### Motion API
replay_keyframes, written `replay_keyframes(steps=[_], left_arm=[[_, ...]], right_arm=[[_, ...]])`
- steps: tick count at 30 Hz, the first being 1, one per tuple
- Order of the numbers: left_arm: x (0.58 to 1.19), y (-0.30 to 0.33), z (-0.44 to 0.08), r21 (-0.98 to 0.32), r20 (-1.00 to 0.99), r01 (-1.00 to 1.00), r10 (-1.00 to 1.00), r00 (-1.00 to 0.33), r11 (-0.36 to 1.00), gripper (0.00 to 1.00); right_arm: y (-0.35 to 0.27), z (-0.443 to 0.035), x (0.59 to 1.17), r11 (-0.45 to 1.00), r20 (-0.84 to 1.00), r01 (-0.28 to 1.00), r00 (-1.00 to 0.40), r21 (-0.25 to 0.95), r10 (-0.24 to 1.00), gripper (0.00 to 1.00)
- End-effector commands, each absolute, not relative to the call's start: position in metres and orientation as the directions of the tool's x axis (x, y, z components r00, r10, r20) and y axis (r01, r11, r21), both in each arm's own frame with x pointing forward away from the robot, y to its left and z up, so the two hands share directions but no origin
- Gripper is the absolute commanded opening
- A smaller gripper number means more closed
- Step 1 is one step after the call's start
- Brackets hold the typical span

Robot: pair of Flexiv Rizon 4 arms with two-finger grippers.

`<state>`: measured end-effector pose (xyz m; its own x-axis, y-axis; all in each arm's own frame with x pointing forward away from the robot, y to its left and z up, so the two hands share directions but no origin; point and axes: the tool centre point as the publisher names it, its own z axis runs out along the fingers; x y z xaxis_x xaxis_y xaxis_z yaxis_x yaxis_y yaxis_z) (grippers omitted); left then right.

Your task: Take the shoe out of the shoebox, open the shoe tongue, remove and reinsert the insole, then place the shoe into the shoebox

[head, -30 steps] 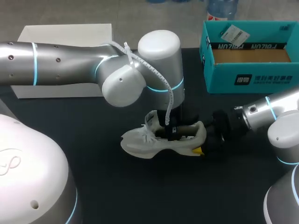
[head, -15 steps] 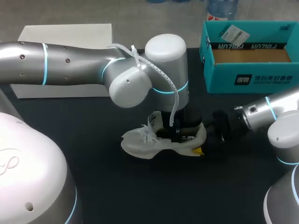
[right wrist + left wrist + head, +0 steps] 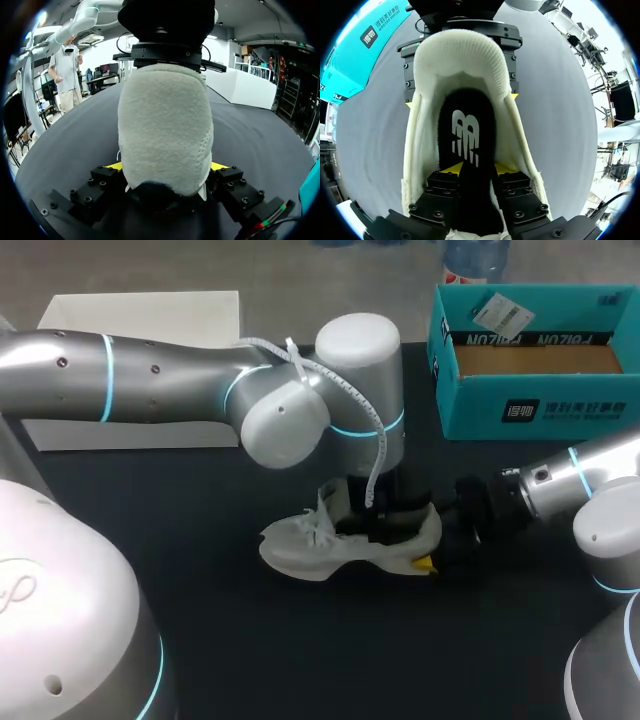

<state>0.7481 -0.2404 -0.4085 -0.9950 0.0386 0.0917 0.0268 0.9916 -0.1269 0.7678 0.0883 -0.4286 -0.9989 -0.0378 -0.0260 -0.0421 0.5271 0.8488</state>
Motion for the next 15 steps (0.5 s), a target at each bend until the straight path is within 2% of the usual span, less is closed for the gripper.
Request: replay_keyframes(steps=[1, 3, 4, 5, 7, 8, 15], left_arm=[[0.7484, -0.2447, -0.4301, -0.135, 0.087, 0.022, 0.035, -0.996, 0.991, 0.38], [0.7494, -0.2438, -0.4341, -0.136, 0.063, 0.012, 0.02, -0.998, 0.991, 0.38], [0.7499, -0.2432, -0.4352, -0.145, 0.036, -0.005, 0.001, -0.999, 0.989, 0.35], [0.7502, -0.2429, -0.4354, -0.156, 0.019, -0.012, -0.01, -1.0, 0.988, 0.27], [0.7508, -0.2416, -0.4349, -0.183, -0.037, -0.033, -0.04, -0.999, 0.983, 0.03], [0.7509, -0.2415, -0.435, -0.188, -0.052, -0.033, -0.044, -0.998, 0.982, 0.0], [0.7508, -0.2384, -0.4325, -0.213, -0.121, -0.038, -0.065, -0.99, 0.976, 0.0]], right_arm=[[0.0891, -0.4278, 0.7682, 0.527, -0.028, -0.043, -0.999, 0.849, -0.036, 0.0], [0.0891, -0.4278, 0.7682, 0.527, -0.028, -0.043, -0.999, 0.849, -0.036, 0.0], [0.0891, -0.4278, 0.7682, 0.527, -0.028, -0.043, -0.999, 0.849, -0.036, 0.0], [0.0891, -0.4278, 0.7682, 0.527, -0.028, -0.043, -0.999, 0.849, -0.036, 0.0], [0.0891, -0.4278, 0.7682, 0.527, -0.028, -0.043, -0.999, 0.849, -0.036, 0.0], [0.0891, -0.4278, 0.7682, 0.527, -0.028, -0.043, -0.999, 0.849, -0.036, 0.0], [0.0891, -0.4278, 0.7682, 0.527, -0.028, -0.043, -0.999, 0.849, -0.036, 0.0]])
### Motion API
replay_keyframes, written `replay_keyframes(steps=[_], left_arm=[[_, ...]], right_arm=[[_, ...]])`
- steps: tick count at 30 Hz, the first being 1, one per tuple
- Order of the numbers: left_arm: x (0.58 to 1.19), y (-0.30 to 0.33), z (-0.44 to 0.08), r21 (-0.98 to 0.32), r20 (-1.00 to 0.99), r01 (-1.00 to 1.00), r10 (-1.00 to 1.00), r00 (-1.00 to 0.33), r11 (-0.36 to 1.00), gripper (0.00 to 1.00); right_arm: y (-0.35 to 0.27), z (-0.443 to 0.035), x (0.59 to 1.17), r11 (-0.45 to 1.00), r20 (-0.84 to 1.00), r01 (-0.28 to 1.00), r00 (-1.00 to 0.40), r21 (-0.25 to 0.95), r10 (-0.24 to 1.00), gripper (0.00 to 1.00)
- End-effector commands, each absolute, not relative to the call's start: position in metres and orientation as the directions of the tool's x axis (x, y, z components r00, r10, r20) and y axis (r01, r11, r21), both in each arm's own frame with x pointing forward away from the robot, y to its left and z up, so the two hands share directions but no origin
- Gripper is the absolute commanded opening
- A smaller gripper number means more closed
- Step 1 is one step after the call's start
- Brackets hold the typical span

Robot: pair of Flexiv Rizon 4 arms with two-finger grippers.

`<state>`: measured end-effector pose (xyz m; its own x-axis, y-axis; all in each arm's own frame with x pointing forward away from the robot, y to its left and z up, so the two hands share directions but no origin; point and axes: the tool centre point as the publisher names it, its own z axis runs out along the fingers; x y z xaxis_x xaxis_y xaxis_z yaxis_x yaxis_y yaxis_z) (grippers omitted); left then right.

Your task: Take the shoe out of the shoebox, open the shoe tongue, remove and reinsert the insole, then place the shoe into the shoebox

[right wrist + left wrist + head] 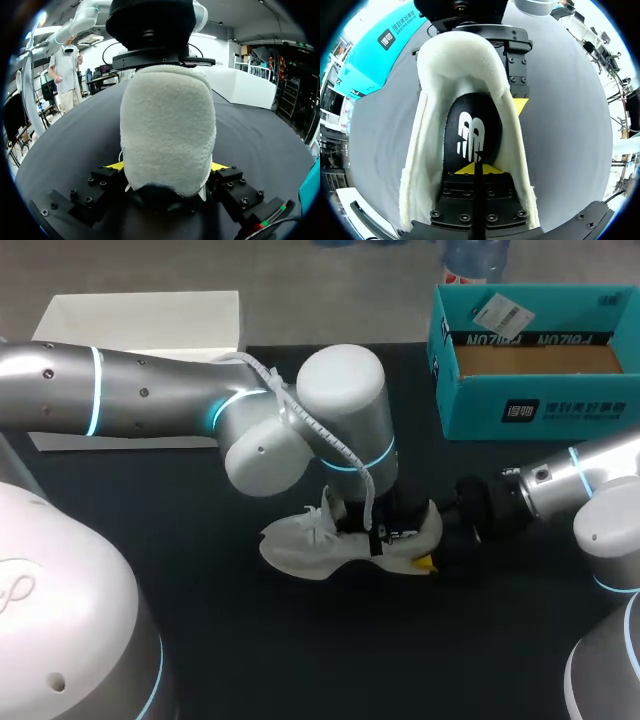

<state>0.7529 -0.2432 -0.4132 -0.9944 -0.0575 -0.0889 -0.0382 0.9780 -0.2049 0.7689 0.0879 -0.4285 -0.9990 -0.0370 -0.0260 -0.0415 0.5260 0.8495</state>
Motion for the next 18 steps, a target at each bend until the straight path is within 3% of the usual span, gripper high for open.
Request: replay_keyframes(steps=[1, 18], left_arm=[[0.751, -0.238, -0.431, -0.214, -0.127, -0.041, -0.069, -0.99, 0.976, 0.0], [0.761, -0.231, -0.395, -0.262, -0.112, -0.06, -0.092, -0.989, 0.963, 0.0]], right_arm=[[0.089, -0.428, 0.768, 0.527, -0.028, -0.043, -0.999, 0.849, -0.036, 0.0], [0.089, -0.428, 0.768, 0.527, -0.028, -0.043, -0.999, 0.849, -0.036, 0.0]])
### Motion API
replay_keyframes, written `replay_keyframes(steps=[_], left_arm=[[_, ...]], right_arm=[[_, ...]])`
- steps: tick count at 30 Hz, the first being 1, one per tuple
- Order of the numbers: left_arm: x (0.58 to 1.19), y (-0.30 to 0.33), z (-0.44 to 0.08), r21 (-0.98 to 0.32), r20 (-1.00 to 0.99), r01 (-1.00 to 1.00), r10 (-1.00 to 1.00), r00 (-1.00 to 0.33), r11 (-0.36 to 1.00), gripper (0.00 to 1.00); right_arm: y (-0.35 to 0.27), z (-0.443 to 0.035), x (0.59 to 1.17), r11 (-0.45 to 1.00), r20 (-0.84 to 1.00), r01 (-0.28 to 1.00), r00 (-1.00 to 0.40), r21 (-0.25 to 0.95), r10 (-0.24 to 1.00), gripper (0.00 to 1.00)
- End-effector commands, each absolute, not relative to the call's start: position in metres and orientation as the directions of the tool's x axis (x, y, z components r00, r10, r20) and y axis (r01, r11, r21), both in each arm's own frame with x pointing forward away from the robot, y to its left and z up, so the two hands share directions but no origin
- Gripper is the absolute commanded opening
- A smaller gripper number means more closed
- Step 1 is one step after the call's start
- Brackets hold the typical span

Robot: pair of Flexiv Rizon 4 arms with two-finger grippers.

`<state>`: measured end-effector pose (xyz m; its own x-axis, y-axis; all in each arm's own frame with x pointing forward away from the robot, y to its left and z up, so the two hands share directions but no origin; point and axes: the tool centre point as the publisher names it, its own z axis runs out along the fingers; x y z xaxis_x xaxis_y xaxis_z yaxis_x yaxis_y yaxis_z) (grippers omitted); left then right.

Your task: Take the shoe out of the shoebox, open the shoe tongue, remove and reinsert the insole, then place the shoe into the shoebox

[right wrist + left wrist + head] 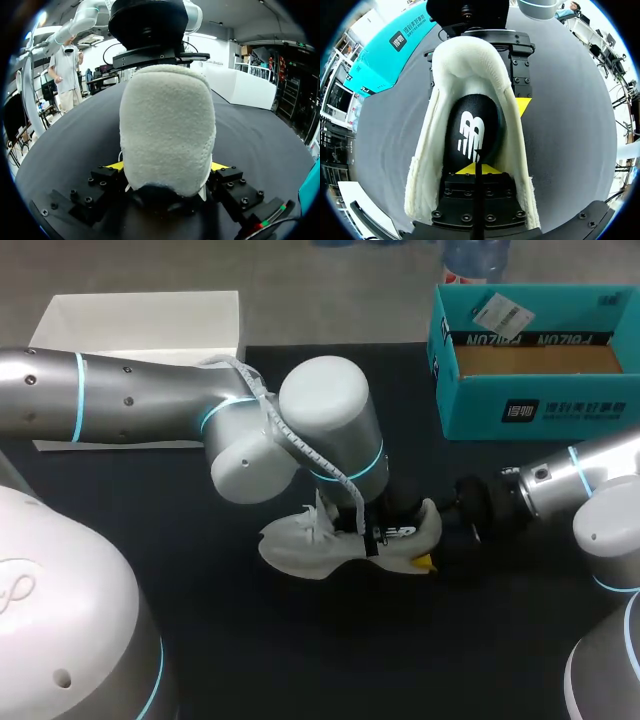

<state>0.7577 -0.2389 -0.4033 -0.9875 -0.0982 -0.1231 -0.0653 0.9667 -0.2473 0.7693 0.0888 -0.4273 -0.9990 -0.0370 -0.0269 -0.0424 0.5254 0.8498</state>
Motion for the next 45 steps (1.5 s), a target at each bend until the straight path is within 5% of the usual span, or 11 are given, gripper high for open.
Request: replay_keyframes(steps=[1, 45], left_arm=[[0.761, -0.23, -0.393, -0.268, -0.103, -0.06, -0.091, -0.991, 0.962, 0.0], [0.749, -0.235, -0.324, -0.523, 0.346, -0.117, 0.085, -0.934, 0.844, 0.0]], right_arm=[[0.089, -0.428, 0.768, 0.527, -0.028, -0.043, -0.999, 0.849, -0.036, 0.0], [0.089, -0.428, 0.768, 0.527, -0.028, -0.043, -0.999, 0.849, -0.036, 0.0]])
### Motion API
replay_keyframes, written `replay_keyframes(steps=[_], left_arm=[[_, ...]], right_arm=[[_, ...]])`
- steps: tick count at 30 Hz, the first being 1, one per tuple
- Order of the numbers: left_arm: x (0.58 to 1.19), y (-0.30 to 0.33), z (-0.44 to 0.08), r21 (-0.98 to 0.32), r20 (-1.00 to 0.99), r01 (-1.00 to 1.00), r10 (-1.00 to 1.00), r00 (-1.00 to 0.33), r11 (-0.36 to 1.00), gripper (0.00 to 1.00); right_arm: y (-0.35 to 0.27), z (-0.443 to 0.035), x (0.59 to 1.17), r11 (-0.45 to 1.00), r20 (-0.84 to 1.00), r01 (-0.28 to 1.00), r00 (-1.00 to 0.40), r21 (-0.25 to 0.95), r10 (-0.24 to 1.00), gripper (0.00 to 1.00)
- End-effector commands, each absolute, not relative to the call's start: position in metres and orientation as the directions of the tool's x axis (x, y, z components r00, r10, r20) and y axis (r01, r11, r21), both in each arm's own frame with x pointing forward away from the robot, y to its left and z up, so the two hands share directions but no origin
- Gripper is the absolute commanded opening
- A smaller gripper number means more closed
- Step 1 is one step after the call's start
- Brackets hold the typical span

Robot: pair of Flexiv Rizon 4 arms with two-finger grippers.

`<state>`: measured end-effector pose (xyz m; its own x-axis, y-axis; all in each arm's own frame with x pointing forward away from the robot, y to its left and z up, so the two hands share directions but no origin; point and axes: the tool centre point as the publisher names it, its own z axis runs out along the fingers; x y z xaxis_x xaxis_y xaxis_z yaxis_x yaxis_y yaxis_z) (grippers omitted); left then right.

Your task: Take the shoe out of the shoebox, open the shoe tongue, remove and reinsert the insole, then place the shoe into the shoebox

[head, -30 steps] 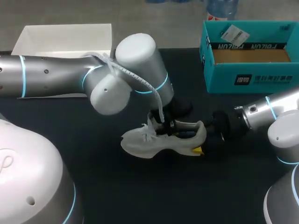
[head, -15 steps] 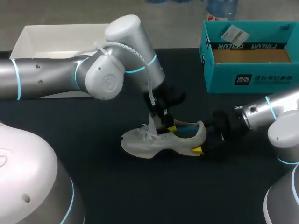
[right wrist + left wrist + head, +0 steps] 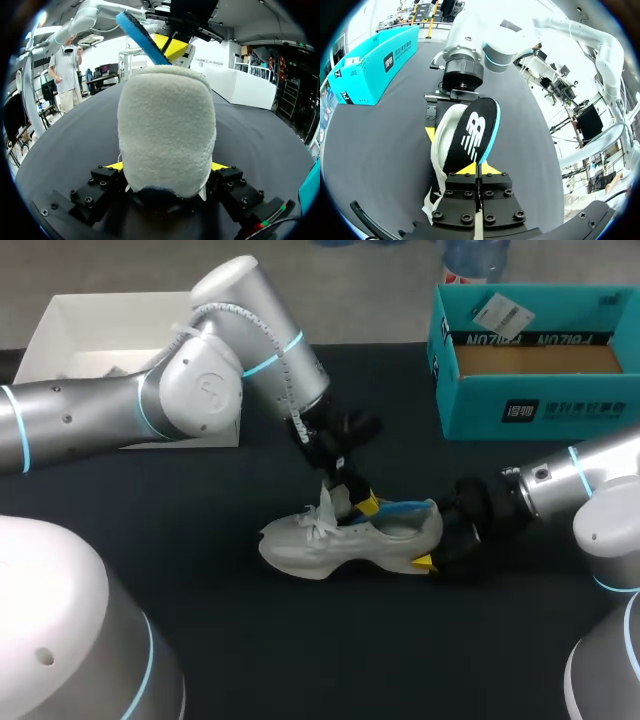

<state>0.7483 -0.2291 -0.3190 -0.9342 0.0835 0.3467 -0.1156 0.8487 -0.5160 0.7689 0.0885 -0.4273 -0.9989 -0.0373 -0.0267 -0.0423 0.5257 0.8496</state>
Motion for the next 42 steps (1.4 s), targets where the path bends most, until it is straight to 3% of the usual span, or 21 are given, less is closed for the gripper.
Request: replay_keyframes(steps=[1, 5, 6, 7, 8, 10, 12, 15, 24, 29, 36, 39, 42], left_arm=[[0.748, -0.237, -0.324, -0.523, 0.346, -0.117, 0.085, -0.934, 0.844, 0.0], [0.746, -0.241, -0.326, -0.517, 0.334, -0.111, 0.081, -0.939, 0.849, 0.0], [0.746, -0.241, -0.327, -0.516, 0.334, -0.111, 0.08, -0.939, 0.849, 0.12], [0.746, -0.24, -0.327, -0.513, 0.335, -0.112, 0.078, -0.939, 0.851, 0.31], [0.746, -0.24, -0.328, -0.51, 0.327, -0.114, 0.07, -0.943, 0.852, 0.41], [0.746, -0.239, -0.329, -0.509, 0.32, -0.113, 0.065, -0.945, 0.853, 0.49], [0.746, -0.239, -0.329, -0.513, 0.313, -0.115, 0.061, -0.948, 0.851, 0.65], [0.744, -0.238, -0.331, -0.519, 0.293, -0.108, 0.057, -0.954, 0.848, 0.69], [0.738, -0.24, -0.343, -0.539, 0.181, -0.085, 0.017, -0.983, 0.838, 0.63], [0.74, -0.241, -0.343, -0.555, 0.146, -0.092, -0.012, -0.989, 0.827, 0.49], [0.742, -0.242, -0.345, -0.559, 0.11, -0.109, -0.056, -0.992, 0.822, 0.42], [0.743, -0.243, -0.346, -0.559, 0.104, -0.115, -0.069, -0.992, 0.821, 0.25], [0.742, -0.24, -0.342, -0.568, 0.104, -0.122, -0.075, -0.992, 0.814, 0.0]], right_arm=[[0.089, -0.428, 0.768, 0.527, -0.028, -0.043, -0.999, 0.849, -0.036, 0.0], [0.089, -0.428, 0.768, 0.527, -0.028, -0.043, -0.999, 0.849, -0.036, 0.0], [0.089, -0.428, 0.768, 0.527, -0.028, -0.043, -0.999, 0.849, -0.036, 0.0], [0.089, -0.428, 0.768, 0.527, -0.028, -0.043, -0.999, 0.849, -0.036, 0.0], [0.089, -0.428, 0.768, 0.527, -0.028, -0.043, -0.999, 0.849, -0.036, 0.0], [0.089, -0.428, 0.768, 0.527, -0.028, -0.043, -0.999, 0.849, -0.036, 0.0], [0.089, -0.428, 0.768, 0.527, -0.028, -0.043, -0.999, 0.849, -0.036, 0.0], [0.089, -0.428, 0.768, 0.527, -0.028, -0.043, -0.999, 0.849, -0.036, 0.0], [0.089, -0.428, 0.768, 0.527, -0.028, -0.043, -0.999, 0.849, -0.036, 0.0], [0.089, -0.428, 0.768, 0.527, -0.028, -0.043, -0.999, 0.849, -0.036, 0.0], [0.089, -0.428, 0.768, 0.527, -0.028, -0.043, -0.999, 0.849, -0.036, 0.0], [0.089, -0.428, 0.768, 0.527, -0.028, -0.043, -0.999, 0.849, -0.036, 0.0], [0.089, -0.428, 0.768, 0.527, -0.028, -0.043, -0.999, 0.849, -0.036, 0.0]])
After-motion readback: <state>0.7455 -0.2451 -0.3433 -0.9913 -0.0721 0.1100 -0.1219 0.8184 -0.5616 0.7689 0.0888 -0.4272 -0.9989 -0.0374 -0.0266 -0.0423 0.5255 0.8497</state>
